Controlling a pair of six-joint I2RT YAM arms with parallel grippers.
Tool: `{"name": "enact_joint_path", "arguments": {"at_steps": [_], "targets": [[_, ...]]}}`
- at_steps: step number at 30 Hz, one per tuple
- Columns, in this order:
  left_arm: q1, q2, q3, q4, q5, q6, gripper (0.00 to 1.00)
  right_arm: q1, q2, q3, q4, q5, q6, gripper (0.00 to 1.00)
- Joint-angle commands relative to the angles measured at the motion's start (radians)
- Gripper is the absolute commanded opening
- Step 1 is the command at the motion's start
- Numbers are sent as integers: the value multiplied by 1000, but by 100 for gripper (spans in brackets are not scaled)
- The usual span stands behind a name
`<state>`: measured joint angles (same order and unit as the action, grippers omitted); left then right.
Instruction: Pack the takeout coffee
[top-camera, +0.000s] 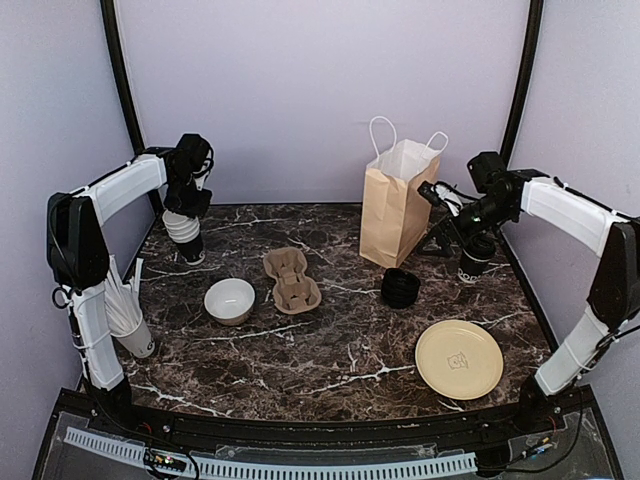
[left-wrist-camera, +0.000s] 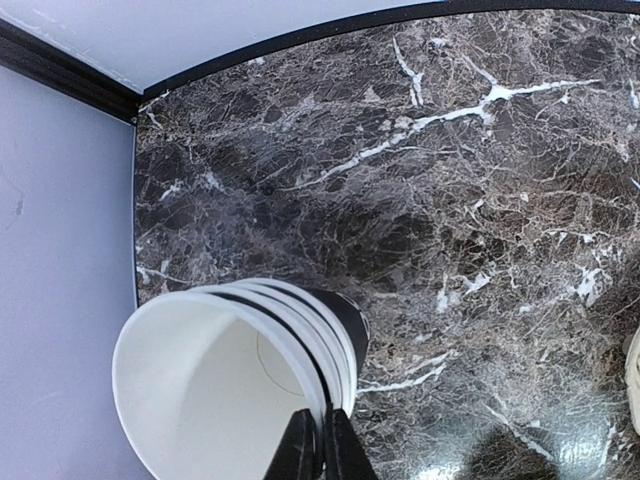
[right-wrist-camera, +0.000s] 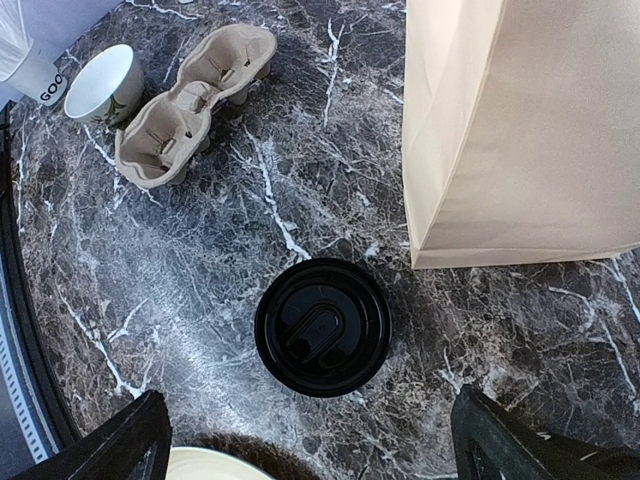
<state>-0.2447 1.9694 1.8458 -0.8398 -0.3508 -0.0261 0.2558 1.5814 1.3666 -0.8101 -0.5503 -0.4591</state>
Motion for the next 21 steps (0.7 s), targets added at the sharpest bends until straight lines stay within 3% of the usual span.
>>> {"name": "enact_joint_path", "arguments": {"at_steps": [1,5,16,21], "targets": [[5,-20,28,-13,-3,16,4,13,12,1,-2,-10,-10,99],[-1,-36,41,-27,-25,41,0,16,17,9,-9,-11,-10,99],[-83,-59,93,-69,-194,118,0,29,34,26,-27,-11,-20,99],[-88,0,125,-112,-242,142,0,35,39,32,-39,-13,-25,98]]}}
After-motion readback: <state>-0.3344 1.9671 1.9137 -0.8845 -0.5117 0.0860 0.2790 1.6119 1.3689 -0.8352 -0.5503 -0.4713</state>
